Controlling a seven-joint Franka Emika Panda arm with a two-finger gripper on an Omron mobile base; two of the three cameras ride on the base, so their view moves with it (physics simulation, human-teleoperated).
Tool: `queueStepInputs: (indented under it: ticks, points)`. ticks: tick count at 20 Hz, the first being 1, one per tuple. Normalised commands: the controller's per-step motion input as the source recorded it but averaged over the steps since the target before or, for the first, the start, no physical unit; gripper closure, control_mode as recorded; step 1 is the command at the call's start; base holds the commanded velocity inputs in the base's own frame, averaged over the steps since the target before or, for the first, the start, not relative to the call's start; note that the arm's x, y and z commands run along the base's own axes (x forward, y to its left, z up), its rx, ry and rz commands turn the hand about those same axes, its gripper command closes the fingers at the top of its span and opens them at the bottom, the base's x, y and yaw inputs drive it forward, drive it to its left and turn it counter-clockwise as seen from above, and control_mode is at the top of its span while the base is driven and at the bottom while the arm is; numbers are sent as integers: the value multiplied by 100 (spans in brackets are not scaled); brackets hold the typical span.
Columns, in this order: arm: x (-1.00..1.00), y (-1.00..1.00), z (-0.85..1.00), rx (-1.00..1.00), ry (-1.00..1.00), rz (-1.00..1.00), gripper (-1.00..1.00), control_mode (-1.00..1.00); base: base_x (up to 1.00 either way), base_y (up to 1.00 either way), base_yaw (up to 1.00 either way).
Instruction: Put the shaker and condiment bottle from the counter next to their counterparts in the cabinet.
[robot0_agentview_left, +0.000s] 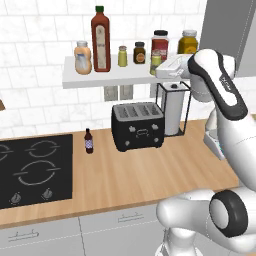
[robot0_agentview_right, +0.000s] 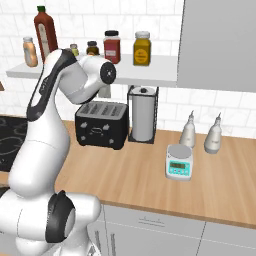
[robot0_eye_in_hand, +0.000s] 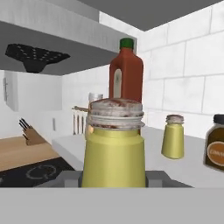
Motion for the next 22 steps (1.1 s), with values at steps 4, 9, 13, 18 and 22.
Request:
queueStepInputs:
  ticks: [4, 9, 13, 18, 22]
  points:
    - [55, 3, -6, -2, 8, -10, 100, -100, 0, 0, 0]
    - [44, 2, -7, 0, 3, -7, 100, -100, 0, 0, 0]
    - [36, 13, -2, 0, 0, -4, 100, -100, 0, 0, 0]
    - [30, 10, -14, 0, 0, -3, 100, -100, 0, 0, 0]
    - [33, 2, -15, 0, 0, -4, 100, -100, 0, 0, 0]
